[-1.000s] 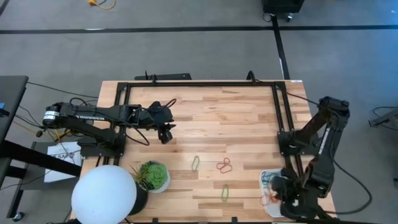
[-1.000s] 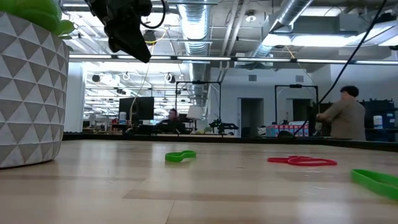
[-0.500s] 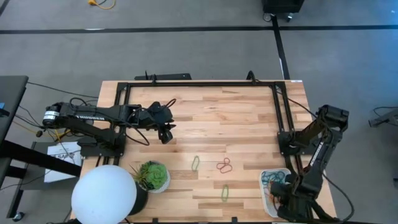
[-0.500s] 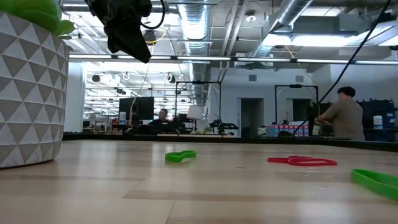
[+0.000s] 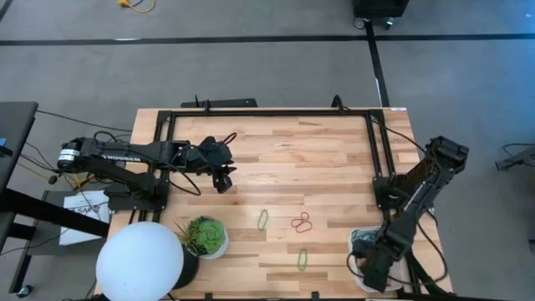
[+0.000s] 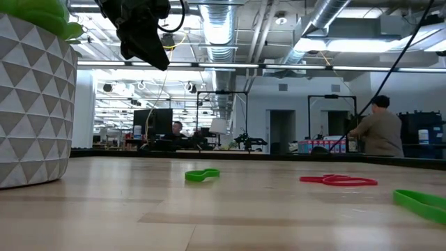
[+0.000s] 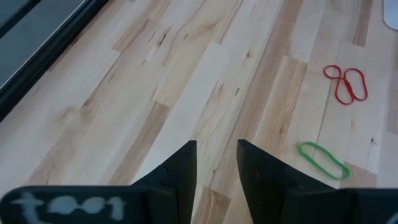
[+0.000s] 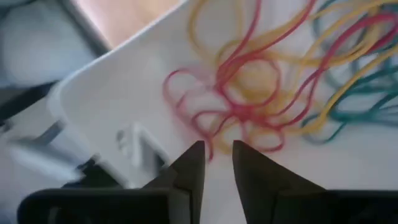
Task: Pick and place items into bin
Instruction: Put the red rubber band into the white bin
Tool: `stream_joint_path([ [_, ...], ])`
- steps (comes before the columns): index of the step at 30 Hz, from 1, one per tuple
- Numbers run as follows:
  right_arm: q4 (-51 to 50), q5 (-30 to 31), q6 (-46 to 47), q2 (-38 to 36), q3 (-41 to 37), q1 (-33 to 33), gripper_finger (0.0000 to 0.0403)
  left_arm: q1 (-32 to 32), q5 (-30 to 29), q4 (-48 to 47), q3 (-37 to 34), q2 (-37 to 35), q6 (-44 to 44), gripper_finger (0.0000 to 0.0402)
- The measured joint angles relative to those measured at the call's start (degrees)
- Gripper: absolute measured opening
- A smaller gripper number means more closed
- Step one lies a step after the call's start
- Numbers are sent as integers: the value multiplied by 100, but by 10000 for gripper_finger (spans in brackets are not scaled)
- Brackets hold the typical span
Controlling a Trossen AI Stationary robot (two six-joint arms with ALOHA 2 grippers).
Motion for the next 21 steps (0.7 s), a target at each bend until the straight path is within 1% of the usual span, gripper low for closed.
stream_joint_path([
  [1, 7, -166, -3, -63, 0, -121, 76, 0, -2, 1, 0, 0, 0, 104],
  [3, 58, -282, -7, -237, 0, -368, 76, 2, -4, 1, 0, 0, 0, 104],
  [6, 68, -187, -76, -535, 2, -709, 75, 0, -4, 1, 0, 0, 0, 104],
  [8, 68, 77, -269, -728, 2, -914, 75, 0, -4, 11, 0, 0, 0, 104],
  [12, 68, 1145, -1179, -955, 7, -1312, 75, 1, 40, 21, 0, 0, -85, 104],
  [16, 68, 2606, -2204, -927, 7, -1726, 75, 0, 46, 21, 0, 0, 16, 104],
  [18, 82, 3217, -2494, -845, 7, -1943, 75, 0, 46, 19, 0, 0, 70, 104],
  [20, 126, 3588, -2624, -704, 7, -2180, 75, 0, 47, 10, 0, 0, 66, 104],
  [21, 122, 3644, -2662, -635, 7, -2298, 75, 0, 48, 0, 0, 0, 66, 104],
])
